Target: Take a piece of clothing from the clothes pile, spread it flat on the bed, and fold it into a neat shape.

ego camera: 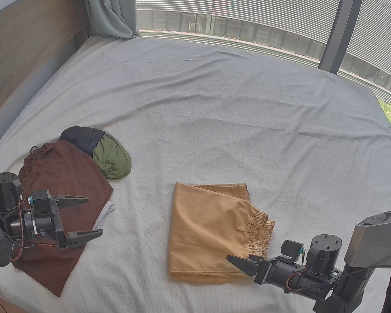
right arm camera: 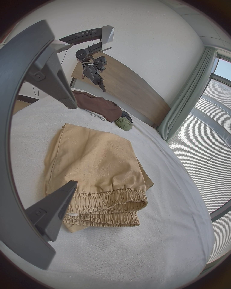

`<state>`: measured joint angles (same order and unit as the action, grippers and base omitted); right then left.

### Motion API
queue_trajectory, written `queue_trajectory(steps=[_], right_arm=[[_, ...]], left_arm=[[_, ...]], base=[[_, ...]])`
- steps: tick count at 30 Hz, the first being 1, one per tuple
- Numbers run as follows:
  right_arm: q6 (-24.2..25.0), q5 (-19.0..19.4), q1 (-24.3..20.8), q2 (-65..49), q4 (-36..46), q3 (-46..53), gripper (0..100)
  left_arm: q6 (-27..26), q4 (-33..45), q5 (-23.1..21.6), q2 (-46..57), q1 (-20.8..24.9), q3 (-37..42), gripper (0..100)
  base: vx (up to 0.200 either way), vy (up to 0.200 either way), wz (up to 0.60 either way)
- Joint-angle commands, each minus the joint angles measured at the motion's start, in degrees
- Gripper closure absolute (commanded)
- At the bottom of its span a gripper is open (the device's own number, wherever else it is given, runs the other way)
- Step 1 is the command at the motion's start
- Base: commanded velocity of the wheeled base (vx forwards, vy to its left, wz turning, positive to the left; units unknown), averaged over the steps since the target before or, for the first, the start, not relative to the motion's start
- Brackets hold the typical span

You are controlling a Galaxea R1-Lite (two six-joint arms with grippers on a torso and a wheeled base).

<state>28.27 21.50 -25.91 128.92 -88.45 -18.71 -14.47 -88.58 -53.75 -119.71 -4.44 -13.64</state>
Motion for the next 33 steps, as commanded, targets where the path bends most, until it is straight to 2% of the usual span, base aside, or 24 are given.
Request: queue_trajectory(steps=[1, 6, 13, 19, 27, 33], right_arm=[[-0.06, -0.15, 0.24, 0.2, -0.05, -0.1, 0], [-0.14, -0.23, 1.03, 1.34, -0.05, -0.45, 0], [-0.76, -2.61, 3.32, 3.36, 0.04, -1.77, 0], [-5.77, -2.7, 6.83, 6.35, 0.04, -2.03, 0], [-6.03, -2.7, 7.71, 8.46, 0.04, -2.64, 0], [-6.12, -2.7, 8.5, 10.83, -0.05, -3.52, 0]], left_arm=[[-0.03, -0.1, -0.13, -0.61, 0.39, 0.9, 0], [-0.03, -0.1, -0.13, -0.43, 0.57, 1.42, 0], [-0.03, -0.19, -0.13, -0.26, 0.57, 2.65, 0], [-0.03, -0.1, -0.13, -0.17, 0.57, 2.74, 0], [0.06, -0.1, -0.22, -0.08, 1.19, 3.27, 0], [0.06, -0.1, -2.15, 0.44, 1.1, 3.8, 0]], base=[[0.0, 0.0, 0.0], [0.0, 0.0, 0.0], [0.0, 0.0, 0.0], [0.0, 0.0, 0.0], [0.0, 0.0, 0.0], [0.0, 0.0, 0.0]])
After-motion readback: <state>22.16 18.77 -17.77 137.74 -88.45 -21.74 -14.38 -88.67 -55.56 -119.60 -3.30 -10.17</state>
